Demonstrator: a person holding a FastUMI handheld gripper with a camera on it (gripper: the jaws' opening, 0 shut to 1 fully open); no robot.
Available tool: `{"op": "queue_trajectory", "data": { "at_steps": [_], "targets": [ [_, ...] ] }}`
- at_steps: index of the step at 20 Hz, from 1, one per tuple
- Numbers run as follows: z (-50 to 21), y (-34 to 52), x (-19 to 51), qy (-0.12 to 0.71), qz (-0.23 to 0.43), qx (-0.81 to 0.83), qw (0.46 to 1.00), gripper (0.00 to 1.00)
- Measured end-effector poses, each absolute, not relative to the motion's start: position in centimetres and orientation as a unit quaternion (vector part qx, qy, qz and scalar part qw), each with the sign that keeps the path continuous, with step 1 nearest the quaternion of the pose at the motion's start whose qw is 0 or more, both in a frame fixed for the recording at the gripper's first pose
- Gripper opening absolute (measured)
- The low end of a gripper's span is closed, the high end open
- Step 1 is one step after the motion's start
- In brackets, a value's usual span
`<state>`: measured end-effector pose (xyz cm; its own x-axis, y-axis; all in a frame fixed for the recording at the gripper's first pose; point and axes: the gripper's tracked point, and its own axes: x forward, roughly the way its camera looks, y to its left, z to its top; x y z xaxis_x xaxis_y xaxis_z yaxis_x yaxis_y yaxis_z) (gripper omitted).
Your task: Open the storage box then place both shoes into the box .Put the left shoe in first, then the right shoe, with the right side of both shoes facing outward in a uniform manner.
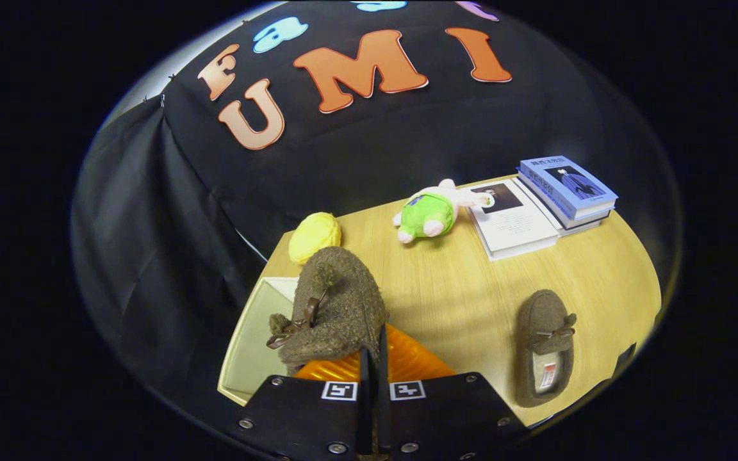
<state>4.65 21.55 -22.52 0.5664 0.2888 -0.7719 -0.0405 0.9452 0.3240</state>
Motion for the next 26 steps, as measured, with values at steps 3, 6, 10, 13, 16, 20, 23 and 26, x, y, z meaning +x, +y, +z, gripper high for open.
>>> {"op": "queue_trajectory", "data": {
  "at_steps": [3, 6, 10, 13, 16, 20, 23, 26],
  "targets": [
    [-22.4, 24.4, 5.0, 0.462, 0.105, 0.144, 0.869, 0.04],
    [-23.4, 27.7, 4.5, 0.488, 0.126, 0.162, 0.848, 0.04],
    [-24.8, 30.7, 5.0, 0.504, 0.127, 0.165, 0.838, 0.04],
    [-26.9, 32.5, 5.0, 0.523, 0.122, 0.166, 0.827, 0.04],
    [-28.9, 34.1, 4.3, 0.544, 0.125, 0.164, 0.813, 0.04],
    [-32.2, 35.5, 2.9, 0.574, 0.118, 0.160, 0.794, 0.04],
    [-33.2, 36.3, 2.2, 0.590, 0.117, 0.153, 0.784, 0.09],
    [-34.2, 36.6, 0.5, 0.623, 0.120, 0.150, 0.758, 0.27]
  ]
}}
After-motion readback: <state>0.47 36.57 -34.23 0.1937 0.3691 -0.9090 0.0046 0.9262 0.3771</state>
